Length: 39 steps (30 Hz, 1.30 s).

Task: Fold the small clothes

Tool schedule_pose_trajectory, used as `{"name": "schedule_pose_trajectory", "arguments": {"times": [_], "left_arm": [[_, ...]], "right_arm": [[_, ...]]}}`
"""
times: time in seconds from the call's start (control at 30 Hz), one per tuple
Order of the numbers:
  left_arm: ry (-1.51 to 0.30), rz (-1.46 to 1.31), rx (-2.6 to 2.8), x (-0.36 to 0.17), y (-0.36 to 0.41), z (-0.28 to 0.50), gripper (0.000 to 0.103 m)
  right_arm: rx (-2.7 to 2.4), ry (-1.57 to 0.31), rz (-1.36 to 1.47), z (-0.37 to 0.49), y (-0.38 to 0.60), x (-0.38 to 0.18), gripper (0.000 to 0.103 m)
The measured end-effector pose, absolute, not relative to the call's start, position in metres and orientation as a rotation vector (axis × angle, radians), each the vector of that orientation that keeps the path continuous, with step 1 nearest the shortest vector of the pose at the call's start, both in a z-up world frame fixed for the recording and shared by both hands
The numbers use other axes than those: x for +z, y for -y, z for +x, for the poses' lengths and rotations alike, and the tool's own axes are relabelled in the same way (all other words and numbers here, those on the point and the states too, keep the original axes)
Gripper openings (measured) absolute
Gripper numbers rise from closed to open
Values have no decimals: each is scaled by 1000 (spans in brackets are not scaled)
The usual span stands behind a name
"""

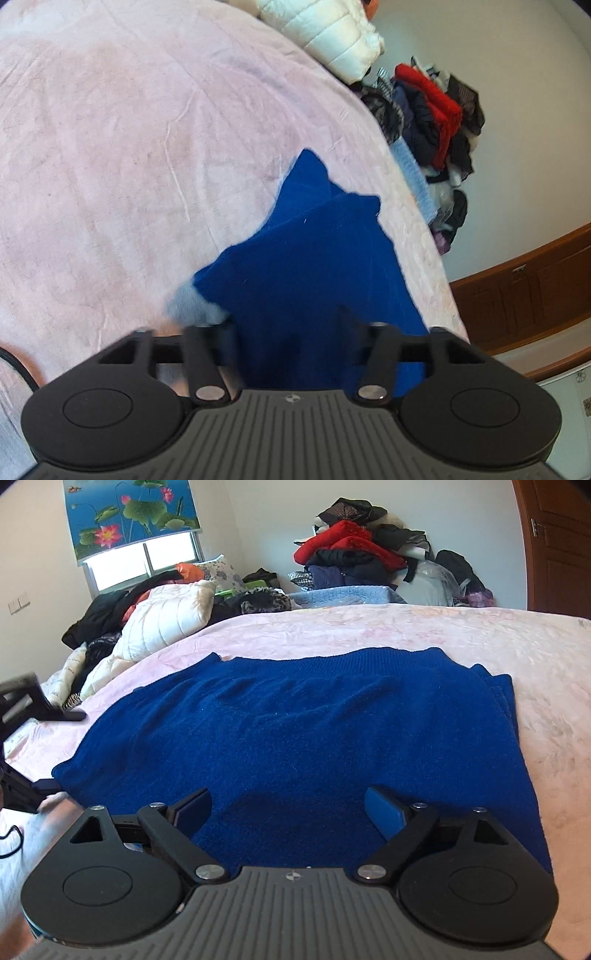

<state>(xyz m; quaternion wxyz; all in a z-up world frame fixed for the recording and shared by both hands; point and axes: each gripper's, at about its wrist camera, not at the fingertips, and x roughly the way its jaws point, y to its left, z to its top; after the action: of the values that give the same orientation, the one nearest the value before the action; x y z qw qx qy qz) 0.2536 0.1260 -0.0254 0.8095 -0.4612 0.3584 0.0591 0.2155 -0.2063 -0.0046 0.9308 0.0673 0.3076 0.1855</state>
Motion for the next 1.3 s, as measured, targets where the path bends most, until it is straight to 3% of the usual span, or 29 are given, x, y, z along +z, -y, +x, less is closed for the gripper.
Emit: {"name": "schedule_pose_trajectory", "arguments": {"times": [0.07,0.13,0.17,0.27,0.47,0.7,0.9,1.0,1.3], "left_arm": [[-783,-948,159,-27,-120,257,20],[-778,-905,176,-24,-115,258,17],[-778,-873,193,-21,-113,259,8],[-760,-788,230,-12,-105,259,6],[-656,-499,92,32,-51,261,5],[-645,-202,-73,27,24,248,5],[-678,-182,-112,14,30,239,5],[-673,-190,-126,15,26,237,5],[-661,-292,-159,25,2,225,5]], "right_arm": [[391,-626,171,215,210,-5,90],[401,-622,202,215,214,-6,90],[404,-621,212,215,216,-6,90],[412,-619,232,215,218,-7,91],[419,-640,262,216,219,-3,94],[647,-936,605,298,213,48,95],[695,-1126,602,365,161,43,92],[657,-1208,619,378,144,26,85],[652,-1243,705,379,150,14,87]]}}
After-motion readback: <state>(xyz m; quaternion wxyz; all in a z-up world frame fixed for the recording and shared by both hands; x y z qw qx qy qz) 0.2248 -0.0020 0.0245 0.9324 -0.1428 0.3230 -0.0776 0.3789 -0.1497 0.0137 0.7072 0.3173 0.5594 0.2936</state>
